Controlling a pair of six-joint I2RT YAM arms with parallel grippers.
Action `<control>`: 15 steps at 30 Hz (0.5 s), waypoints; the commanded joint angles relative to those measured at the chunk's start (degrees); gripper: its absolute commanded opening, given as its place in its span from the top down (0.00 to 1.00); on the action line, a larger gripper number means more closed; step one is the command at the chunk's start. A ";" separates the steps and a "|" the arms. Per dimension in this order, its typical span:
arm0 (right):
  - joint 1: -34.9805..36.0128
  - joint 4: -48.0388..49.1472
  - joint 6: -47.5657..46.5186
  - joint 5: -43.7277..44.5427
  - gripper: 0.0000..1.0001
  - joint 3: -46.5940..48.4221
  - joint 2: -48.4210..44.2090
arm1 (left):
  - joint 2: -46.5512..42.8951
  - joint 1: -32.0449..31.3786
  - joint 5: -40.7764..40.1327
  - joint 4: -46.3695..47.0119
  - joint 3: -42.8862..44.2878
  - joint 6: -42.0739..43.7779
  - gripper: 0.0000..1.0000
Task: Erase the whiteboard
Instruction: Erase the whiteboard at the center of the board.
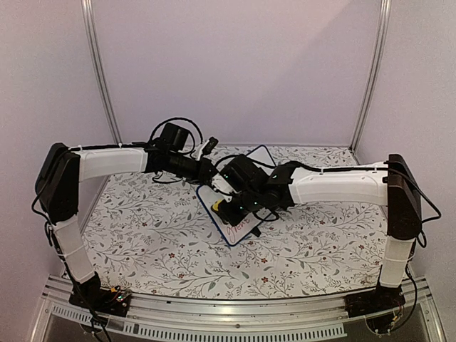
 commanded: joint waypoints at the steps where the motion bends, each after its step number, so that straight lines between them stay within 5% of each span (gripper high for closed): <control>1: 0.18 -1.72 0.67 0.61 0.86 1.82 1.92 | -0.97 -1.60 -1.83 -2.69 -0.10 2.82 1.00; 15: 1.03 -2.93 1.72 1.20 0.87 -1.83 2.27 | -0.77 -1.54 -1.77 -2.67 -0.13 2.71 1.00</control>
